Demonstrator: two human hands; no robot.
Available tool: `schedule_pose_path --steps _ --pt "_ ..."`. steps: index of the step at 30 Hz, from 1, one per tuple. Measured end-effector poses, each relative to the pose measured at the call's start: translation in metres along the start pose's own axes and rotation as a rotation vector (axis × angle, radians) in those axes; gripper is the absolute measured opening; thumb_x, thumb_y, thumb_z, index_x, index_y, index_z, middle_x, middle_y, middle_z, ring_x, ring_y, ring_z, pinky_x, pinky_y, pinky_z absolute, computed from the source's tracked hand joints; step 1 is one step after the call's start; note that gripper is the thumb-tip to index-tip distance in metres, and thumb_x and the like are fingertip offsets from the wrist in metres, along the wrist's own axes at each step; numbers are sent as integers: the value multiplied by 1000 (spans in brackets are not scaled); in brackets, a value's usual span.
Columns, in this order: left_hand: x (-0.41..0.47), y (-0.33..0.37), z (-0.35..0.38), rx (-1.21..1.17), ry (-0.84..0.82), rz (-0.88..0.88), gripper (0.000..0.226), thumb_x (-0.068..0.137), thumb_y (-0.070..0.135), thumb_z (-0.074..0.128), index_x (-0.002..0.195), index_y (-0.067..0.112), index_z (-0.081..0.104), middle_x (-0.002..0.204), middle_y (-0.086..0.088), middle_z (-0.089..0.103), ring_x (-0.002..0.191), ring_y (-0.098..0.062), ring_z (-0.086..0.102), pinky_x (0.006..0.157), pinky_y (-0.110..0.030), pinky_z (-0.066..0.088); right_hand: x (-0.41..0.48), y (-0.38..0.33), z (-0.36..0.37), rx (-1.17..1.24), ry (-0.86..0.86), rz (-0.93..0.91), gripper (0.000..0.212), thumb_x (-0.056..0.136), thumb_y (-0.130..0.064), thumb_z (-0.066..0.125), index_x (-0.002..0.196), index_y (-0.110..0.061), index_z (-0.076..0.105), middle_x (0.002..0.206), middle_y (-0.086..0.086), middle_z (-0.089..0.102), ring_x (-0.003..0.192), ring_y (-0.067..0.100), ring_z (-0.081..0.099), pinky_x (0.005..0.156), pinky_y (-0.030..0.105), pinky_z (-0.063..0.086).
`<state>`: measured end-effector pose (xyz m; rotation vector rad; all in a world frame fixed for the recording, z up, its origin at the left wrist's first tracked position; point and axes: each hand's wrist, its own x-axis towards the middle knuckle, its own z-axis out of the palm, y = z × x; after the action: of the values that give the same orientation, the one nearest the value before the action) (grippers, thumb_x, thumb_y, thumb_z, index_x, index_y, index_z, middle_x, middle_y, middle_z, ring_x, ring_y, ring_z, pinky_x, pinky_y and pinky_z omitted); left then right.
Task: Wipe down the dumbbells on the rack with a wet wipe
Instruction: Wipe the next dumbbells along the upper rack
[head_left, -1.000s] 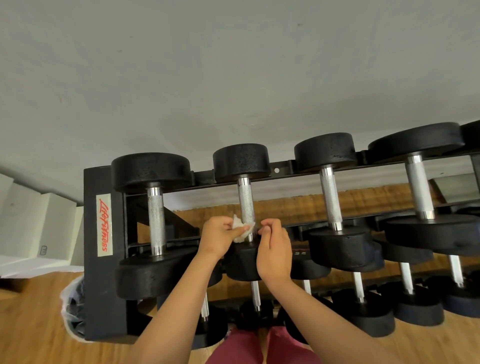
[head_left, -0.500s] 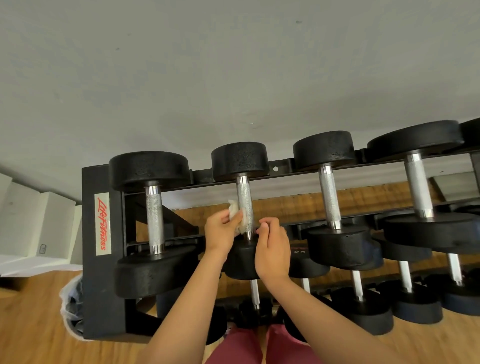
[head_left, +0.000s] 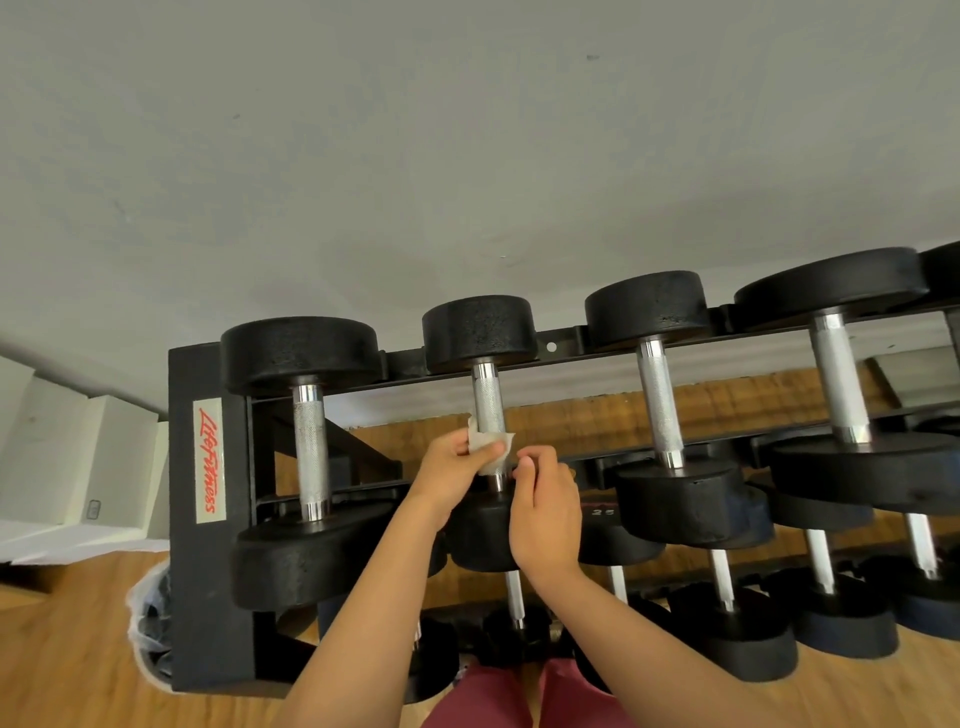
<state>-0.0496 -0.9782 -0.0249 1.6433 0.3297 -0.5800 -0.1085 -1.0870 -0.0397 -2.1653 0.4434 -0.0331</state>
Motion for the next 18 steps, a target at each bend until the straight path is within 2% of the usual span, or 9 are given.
schedule_pose_path --steps 3,5,6,9,11,13,16,18 --pt "5 0 8 -34 73 6 26 90 23 67 114 12 68 106 -4 71 101 -16 66 84 -25 52 -1 -1 -1 -4 -1 -1 38 95 -44 24 106 -24 55 94 -8 59 91 9 51 75 25 41" --pt "5 -2 15 6 222 75 8 90 25 68 96 20 70 96 -2 73 91 -14 67 79 -25 54 -1 -1 -2 -8 -2 2 36 95 -43 25 105 -24 54 93 -9 57 90 8 50 75 24 39" --pt "4 -3 19 46 315 118 6 90 26 67 87 21 70 88 -1 72 82 -11 66 73 -23 53 -1 -2 -2 -11 -3 3 33 96 -41 27 105 -25 54 92 -9 56 89 8 49 75 25 39" --pt "1 -6 23 136 531 223 23 93 25 64 73 14 68 68 3 64 63 -7 57 60 -18 45 -1 -2 -3 -26 -13 5 25 100 -36 32 103 -25 54 91 -11 54 89 7 48 77 25 39" --pt "1 -4 23 121 548 236 20 95 23 62 76 16 68 69 7 63 66 -5 58 62 -20 46 -1 -3 -4 -31 -19 5 25 100 -35 33 103 -25 55 92 -11 55 89 7 48 77 24 37" --pt "7 1 26 47 482 218 11 95 23 62 88 17 69 81 5 68 77 -7 63 70 -24 51 -1 -4 -4 -25 -17 -2 29 98 -37 30 102 -24 55 91 -11 56 88 6 48 78 24 38" --pt "16 10 35 -61 391 127 25 94 25 63 114 11 68 102 -1 67 94 -15 62 79 -27 52 -1 -5 -2 -29 -8 -3 34 96 -41 27 101 -24 56 91 -11 57 89 7 50 80 26 43" --pt "18 9 39 -107 460 110 18 93 26 64 104 14 71 95 2 67 90 -12 62 76 -24 50 -2 -4 -3 -31 -1 -2 35 96 -42 26 101 -25 56 91 -11 57 89 7 51 80 27 45"
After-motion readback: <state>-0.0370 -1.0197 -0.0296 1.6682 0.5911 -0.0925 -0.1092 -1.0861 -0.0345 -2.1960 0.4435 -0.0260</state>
